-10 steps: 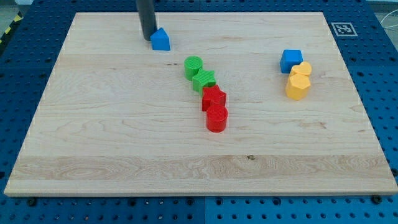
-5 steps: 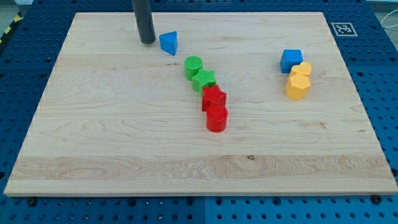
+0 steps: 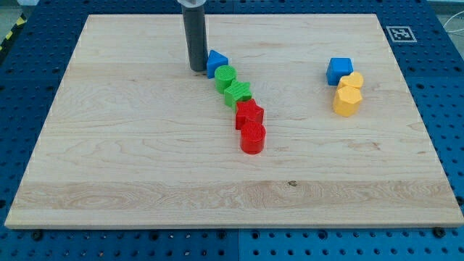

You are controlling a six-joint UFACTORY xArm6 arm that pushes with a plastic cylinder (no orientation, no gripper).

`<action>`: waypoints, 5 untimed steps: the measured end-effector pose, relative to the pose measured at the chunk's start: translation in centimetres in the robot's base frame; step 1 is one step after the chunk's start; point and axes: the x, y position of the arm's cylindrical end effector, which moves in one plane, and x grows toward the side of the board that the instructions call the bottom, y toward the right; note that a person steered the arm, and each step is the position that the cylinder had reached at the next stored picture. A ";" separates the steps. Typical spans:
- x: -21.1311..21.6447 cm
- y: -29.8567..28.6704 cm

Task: Slide blue triangle towards green circle

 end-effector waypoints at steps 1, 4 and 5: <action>1.5 0.2; 0.4 0.4; -1.9 1.3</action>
